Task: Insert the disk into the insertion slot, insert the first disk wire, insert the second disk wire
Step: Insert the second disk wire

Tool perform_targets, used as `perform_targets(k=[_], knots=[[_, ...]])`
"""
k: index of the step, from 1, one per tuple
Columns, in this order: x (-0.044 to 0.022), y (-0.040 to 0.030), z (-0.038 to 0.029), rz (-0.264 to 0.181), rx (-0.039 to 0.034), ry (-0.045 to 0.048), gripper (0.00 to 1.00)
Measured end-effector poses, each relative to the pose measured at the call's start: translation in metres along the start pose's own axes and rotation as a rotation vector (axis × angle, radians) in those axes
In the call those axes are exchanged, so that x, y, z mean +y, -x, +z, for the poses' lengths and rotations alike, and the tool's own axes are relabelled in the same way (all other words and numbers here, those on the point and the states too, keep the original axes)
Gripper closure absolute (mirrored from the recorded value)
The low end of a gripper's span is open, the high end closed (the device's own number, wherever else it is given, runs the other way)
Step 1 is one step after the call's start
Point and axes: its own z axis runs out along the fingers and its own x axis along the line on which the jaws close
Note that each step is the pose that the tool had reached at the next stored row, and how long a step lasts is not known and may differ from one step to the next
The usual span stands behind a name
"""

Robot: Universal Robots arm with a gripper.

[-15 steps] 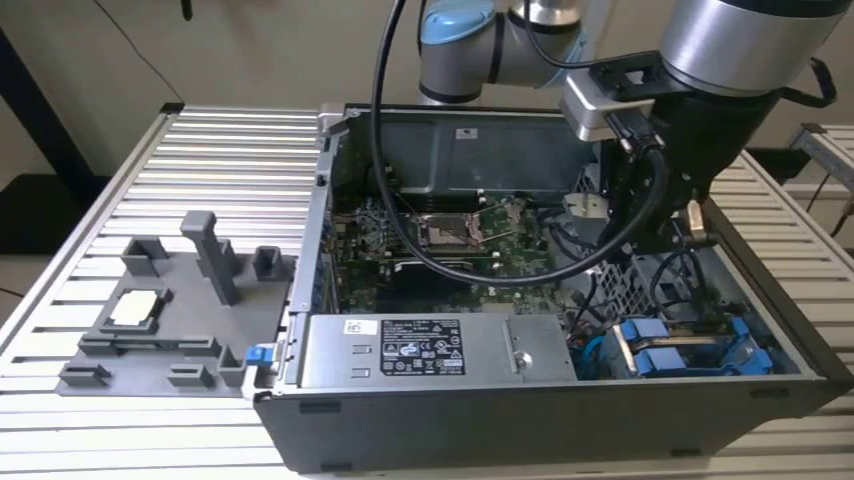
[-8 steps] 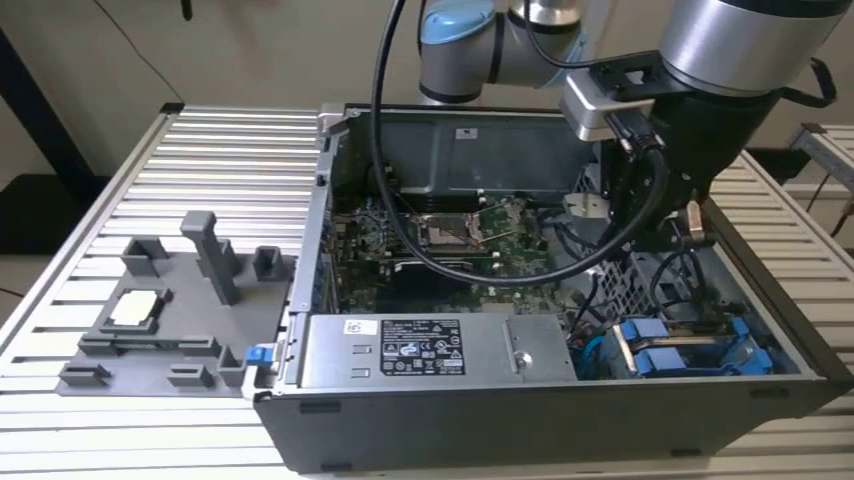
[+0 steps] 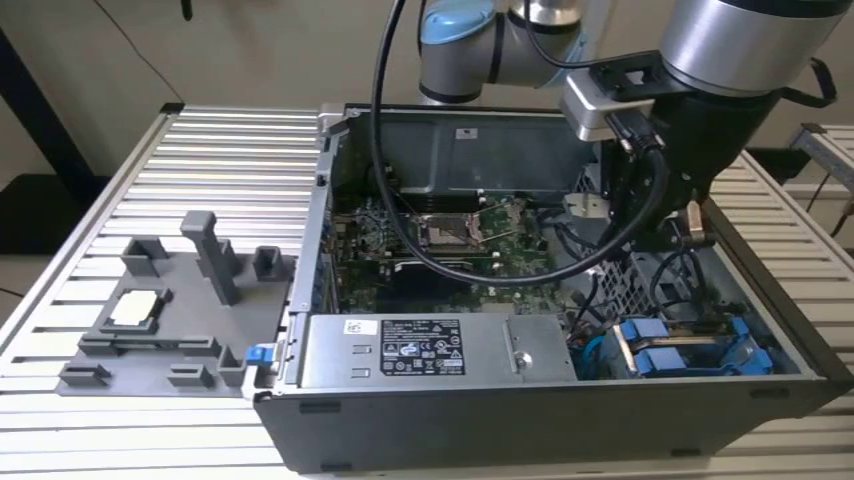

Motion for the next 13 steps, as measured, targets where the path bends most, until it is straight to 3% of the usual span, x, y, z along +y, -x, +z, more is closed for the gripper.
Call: perform_targets(k=[5,13], knots=[[-0.0031,-0.0068,-0.0003,0.000,0.0004,0.0012,0.84],[-0.0123,-0.0314,-0.0016,0.001,-0.0004,0.0107,0.84]])
